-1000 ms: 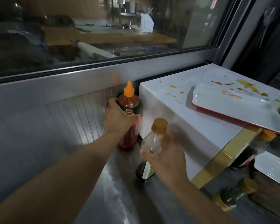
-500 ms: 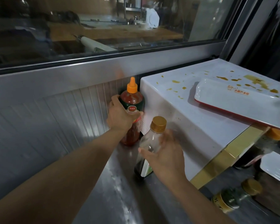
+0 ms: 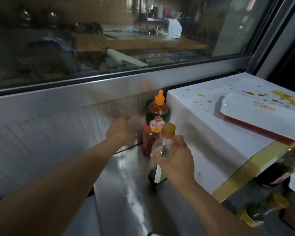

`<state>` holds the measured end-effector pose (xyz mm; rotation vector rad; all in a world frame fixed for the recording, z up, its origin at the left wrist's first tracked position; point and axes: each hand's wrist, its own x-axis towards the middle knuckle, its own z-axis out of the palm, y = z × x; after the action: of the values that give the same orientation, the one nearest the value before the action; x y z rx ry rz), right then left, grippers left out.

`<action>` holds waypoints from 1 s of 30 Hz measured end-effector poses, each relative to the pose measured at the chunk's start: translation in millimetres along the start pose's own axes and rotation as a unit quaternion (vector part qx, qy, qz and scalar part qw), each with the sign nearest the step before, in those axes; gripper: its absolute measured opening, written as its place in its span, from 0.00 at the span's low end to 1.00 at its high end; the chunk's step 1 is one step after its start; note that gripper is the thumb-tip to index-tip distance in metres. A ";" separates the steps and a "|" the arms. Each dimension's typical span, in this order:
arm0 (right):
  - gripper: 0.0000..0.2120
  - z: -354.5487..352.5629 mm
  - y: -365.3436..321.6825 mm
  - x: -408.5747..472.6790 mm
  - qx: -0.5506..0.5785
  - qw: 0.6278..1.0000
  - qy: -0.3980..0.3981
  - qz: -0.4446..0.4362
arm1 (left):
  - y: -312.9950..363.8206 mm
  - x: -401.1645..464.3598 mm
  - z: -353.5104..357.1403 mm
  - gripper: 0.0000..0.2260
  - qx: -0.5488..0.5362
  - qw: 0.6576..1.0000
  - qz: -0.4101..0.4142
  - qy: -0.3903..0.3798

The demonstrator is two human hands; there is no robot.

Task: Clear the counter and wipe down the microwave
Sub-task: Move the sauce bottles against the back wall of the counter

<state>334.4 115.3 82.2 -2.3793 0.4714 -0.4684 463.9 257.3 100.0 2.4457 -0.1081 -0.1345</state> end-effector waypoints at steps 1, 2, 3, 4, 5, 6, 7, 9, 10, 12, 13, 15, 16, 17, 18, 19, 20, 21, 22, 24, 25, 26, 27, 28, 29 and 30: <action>0.26 6.0 -5.4 2.8 0.000 1.000 -0.001 -0.007 | -8.0 -1.2 -8.4 0.29 0.012 1.000 0.001 -0.004; 0.26 12.5 -10.6 5.9 0.005 1.000 0.002 -0.013 | -16.3 -2.5 -15.7 0.28 0.024 1.000 0.004 -0.004; 0.26 19.6 -15.4 9.2 0.014 1.000 0.007 -0.016 | -24.6 -3.6 -21.8 0.27 0.034 0.999 0.007 -0.002; 0.26 27.1 -19.8 12.4 0.020 1.000 0.011 -0.019 | -33.6 -4.8 -26.4 0.26 0.041 0.999 0.011 -0.002; 0.26 34.8 -23.9 15.5 0.022 0.999 0.012 -0.022 | -42.7 -6.2 -29.6 0.26 0.044 0.999 0.016 -0.003; 0.24 42.6 -27.4 18.1 0.022 0.999 0.013 -0.024 | -51.7 -7.7 -31.7 0.26 0.047 0.999 0.022 -0.003; 0.23 50.6 -30.0 20.6 0.025 0.999 0.013 -0.023 | -60.2 -9.4 -33.1 0.25 0.051 0.998 0.030 -0.004; 0.25 66.8 -33.2 24.8 0.028 0.999 0.011 -0.015 | -75.1 -11.9 -34.6 0.25 0.059 0.997 0.043 -0.005; 0.27 74.3 -34.3 26.3 0.024 1.000 0.012 -0.008 | -81.5 -12.4 -35.1 0.25 0.061 0.997 0.046 -0.006; 0.31 86.8 -35.1 29.2 0.016 1.000 0.020 0.000 | -92.6 -12.4 -35.3 0.25 0.059 0.997 0.047 -0.009; 0.31 91.5 -35.3 30.5 0.015 1.000 0.024 0.000 | -97.1 -12.3 -34.8 0.25 0.057 0.997 0.048 -0.011; 0.31 97.8 -36.4 31.7 0.016 0.999 0.034 -0.005 | -104.3 -13.0 -32.9 0.25 0.057 0.997 0.048 -0.016; 0.31 99.9 -36.7 31.5 0.019 0.999 0.042 -0.010 | -106.8 -14.1 -31.5 0.25 0.056 0.997 0.047 -0.019; 0.31 101.9 -36.8 30.9 0.022 0.998 0.052 -0.014 | -108.7 -15.6 -30.1 0.25 0.054 0.997 0.046 -0.024; 0.31 103.2 -36.6 29.7 0.025 0.998 0.061 -0.018 | -109.9 -17.4 -28.6 0.25 0.052 0.997 0.044 -0.028; 0.32 104.1 -36.2 27.9 0.029 0.997 0.066 -0.022 | -110.8 -19.4 -27.1 0.25 0.050 0.997 0.043 -0.033; 0.33 104.4 -35.6 25.8 0.036 0.997 0.067 -0.028 | -111.2 -21.6 -25.7 0.25 0.048 0.997 0.042 -0.038; 0.34 104.2 -34.3 23.8 0.045 0.996 0.065 -0.035 | -111.2 -23.7 -24.6 0.25 0.045 0.997 0.042 -0.041; 0.35 104.0 -32.6 21.6 0.053 0.996 0.060 -0.041 | -111.0 -25.9 -23.6 0.25 0.042 0.997 0.043 -0.043; 0.38 104.1 -27.7 15.8 0.069 0.996 0.040 -0.037 | -110.0 -30.1 -22.8 0.24 0.043 0.997 0.047 -0.046; 0.41 104.7 -24.3 12.5 0.081 0.996 0.026 -0.025 | -109.3 -31.9 -22.9 0.24 0.045 0.997 0.050 -0.048; 0.43 105.6 -20.6 8.6 0.090 0.996 0.011 -0.010 | -108.4 -33.2 -23.2 0.24 0.047 0.996 0.053 -0.050; 0.46 107.0 -16.3 4.8 0.091 0.996 -0.001 0.004 | -107.3 -34.1 -23.6 0.24 0.047 0.996 0.055 -0.051; 0.47 109.1 -11.5 1.3 0.083 0.996 -0.010 0.015 | -106.3 -34.6 -24.0 0.24 0.048 0.996 0.055 -0.052; 0.48 112.1 -6.6 -1.5 0.067 0.997 -0.018 0.025 | -105.9 -34.5 -23.9 0.24 0.050 0.996 0.056 -0.052; 0.47 116.0 -1.6 -3.4 0.046 0.998 -0.029 0.038 | -106.3 -34.0 -22.9 0.24 0.055 0.995 0.058 -0.052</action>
<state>383.4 180.0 -0.8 -2.2722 0.5020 -0.3764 437.6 357.3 52.0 2.5348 -0.3091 -0.2092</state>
